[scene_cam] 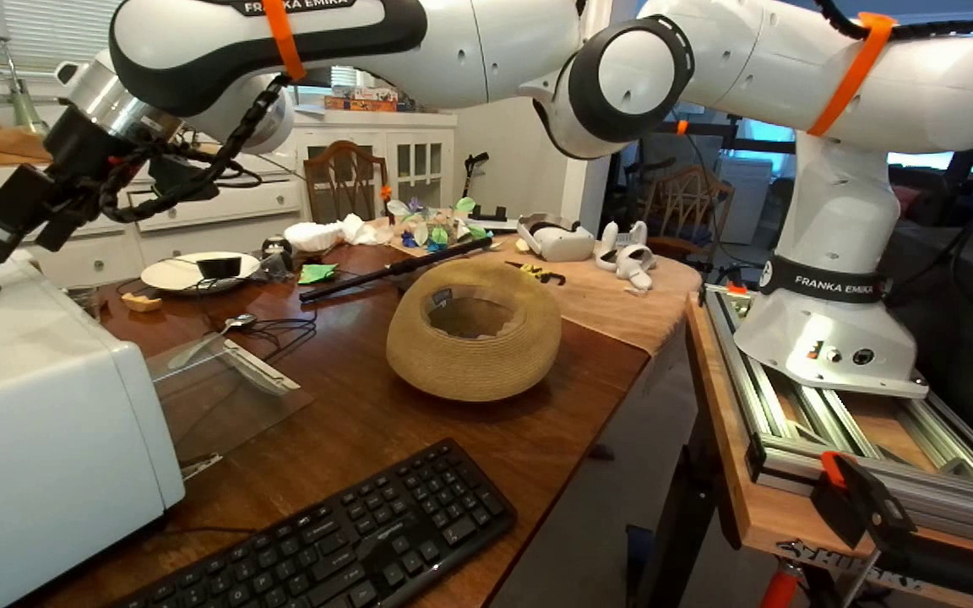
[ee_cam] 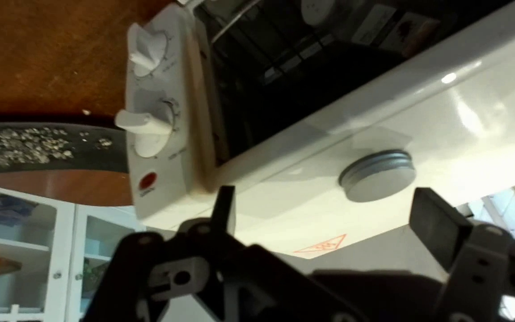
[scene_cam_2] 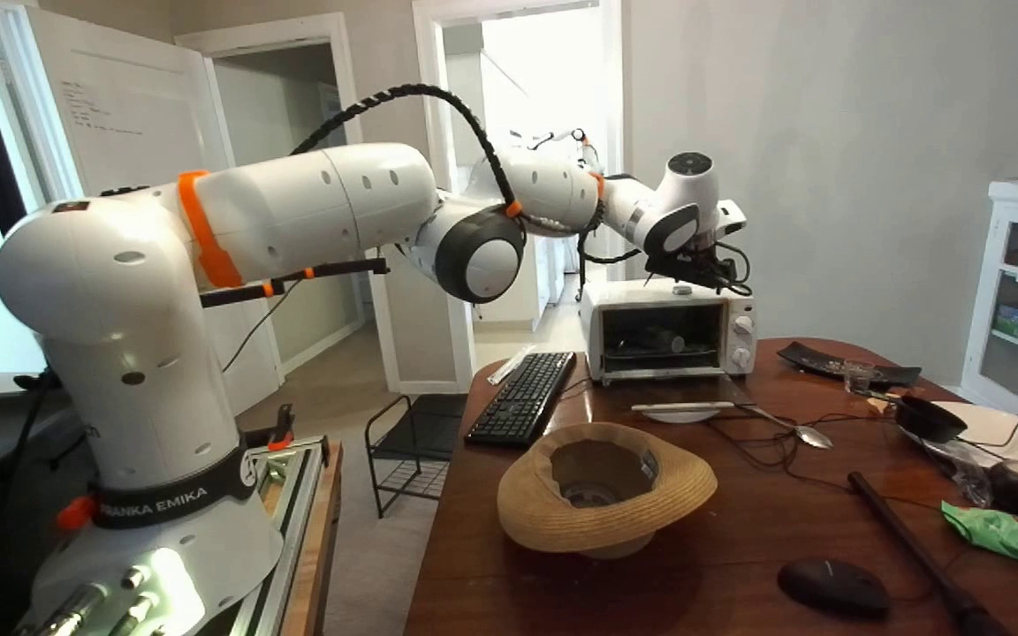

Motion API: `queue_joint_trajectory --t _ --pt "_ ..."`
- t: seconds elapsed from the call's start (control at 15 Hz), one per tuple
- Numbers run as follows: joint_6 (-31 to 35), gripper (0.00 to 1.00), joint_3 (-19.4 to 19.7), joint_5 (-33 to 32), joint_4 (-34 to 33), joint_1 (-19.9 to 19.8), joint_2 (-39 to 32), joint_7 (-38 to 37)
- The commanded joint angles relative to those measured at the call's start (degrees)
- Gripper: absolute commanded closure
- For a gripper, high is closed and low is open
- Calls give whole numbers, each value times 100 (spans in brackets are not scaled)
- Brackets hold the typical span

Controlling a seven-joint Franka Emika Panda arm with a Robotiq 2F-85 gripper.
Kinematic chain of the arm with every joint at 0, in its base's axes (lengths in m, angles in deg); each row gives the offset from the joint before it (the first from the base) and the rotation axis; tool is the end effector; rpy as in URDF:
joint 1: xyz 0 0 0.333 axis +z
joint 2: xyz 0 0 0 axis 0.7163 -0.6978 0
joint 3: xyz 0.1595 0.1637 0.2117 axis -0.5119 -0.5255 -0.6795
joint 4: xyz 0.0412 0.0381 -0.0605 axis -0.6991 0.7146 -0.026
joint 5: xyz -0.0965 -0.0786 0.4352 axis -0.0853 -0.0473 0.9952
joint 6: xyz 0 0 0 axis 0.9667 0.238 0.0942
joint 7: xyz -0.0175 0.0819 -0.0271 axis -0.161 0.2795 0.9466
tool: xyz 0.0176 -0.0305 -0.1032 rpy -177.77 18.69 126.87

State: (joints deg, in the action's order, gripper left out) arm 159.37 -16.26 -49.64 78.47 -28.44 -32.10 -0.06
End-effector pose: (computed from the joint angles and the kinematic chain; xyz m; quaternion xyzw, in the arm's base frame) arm 0.8448 0.3324 0.2413 -0.8982 -0.2700 -0.2973 0.1785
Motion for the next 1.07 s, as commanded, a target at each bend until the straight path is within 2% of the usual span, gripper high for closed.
queue_joint_trajectory --t 0.0,0.33,0.6,0.8,1.0 --pt "-821 0 165 -95 213 -324 324 -769" --pt "-2336 0 -72 193 192 -777 347 -855" --pt "-3398 0 -281 473 -42 -912 92 -926" --pt "-3578 0 -464 781 -142 -932 -147 -994" --pt "-3175 0 -663 1149 -219 -921 -475 -1149"
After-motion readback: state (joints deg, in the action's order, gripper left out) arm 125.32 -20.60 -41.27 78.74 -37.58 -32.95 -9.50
